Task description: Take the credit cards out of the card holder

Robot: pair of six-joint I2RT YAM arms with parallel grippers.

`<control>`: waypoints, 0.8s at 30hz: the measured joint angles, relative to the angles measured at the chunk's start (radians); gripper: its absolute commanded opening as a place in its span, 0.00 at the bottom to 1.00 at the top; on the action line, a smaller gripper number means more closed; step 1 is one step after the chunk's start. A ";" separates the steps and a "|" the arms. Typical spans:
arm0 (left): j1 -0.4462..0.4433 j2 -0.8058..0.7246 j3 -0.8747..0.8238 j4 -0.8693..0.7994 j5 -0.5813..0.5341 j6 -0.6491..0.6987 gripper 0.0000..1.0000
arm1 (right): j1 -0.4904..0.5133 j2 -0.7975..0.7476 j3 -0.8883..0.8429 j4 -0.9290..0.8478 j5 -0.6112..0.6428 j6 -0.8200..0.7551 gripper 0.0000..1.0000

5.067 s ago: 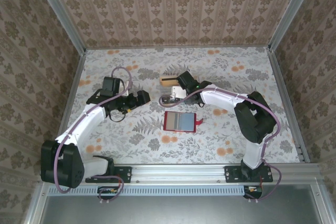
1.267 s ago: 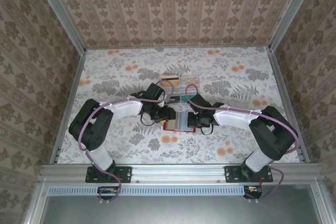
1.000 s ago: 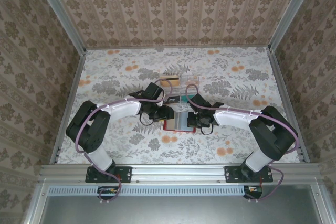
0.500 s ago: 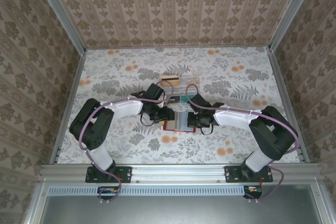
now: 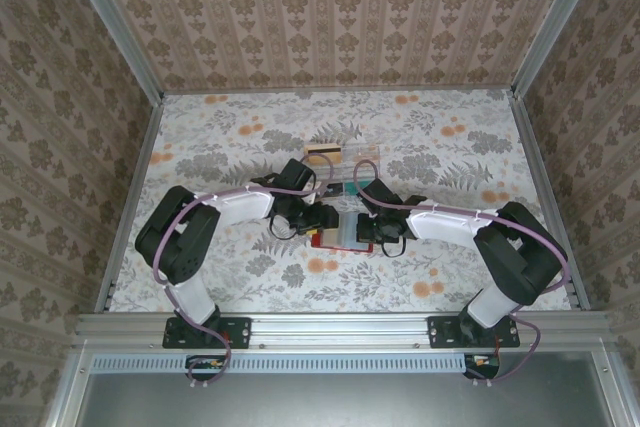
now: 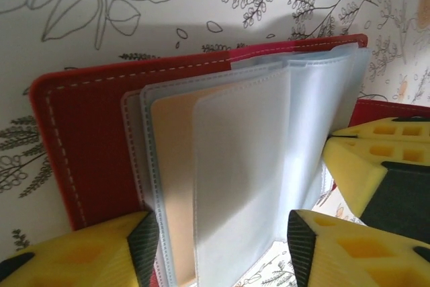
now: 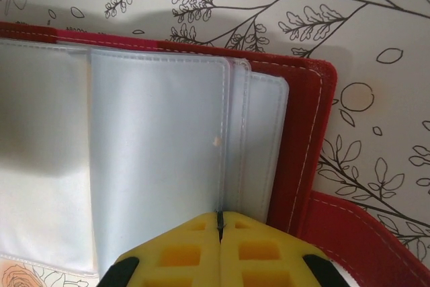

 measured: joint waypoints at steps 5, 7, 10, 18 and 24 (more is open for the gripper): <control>0.000 0.000 0.000 0.025 0.021 -0.007 0.76 | 0.000 0.000 -0.003 0.005 0.000 0.003 0.07; 0.000 0.000 0.000 0.036 0.032 -0.013 0.84 | 0.000 0.000 -0.004 0.008 0.000 0.003 0.07; -0.001 0.000 0.000 0.058 0.046 -0.014 0.81 | 0.000 0.000 -0.004 0.009 0.000 0.003 0.07; -0.002 0.000 -0.007 0.076 0.054 -0.018 0.76 | 0.000 0.000 -0.005 0.010 0.000 0.003 0.07; -0.002 0.000 -0.007 0.078 0.061 -0.018 0.74 | 0.000 0.000 -0.006 0.012 0.000 0.003 0.07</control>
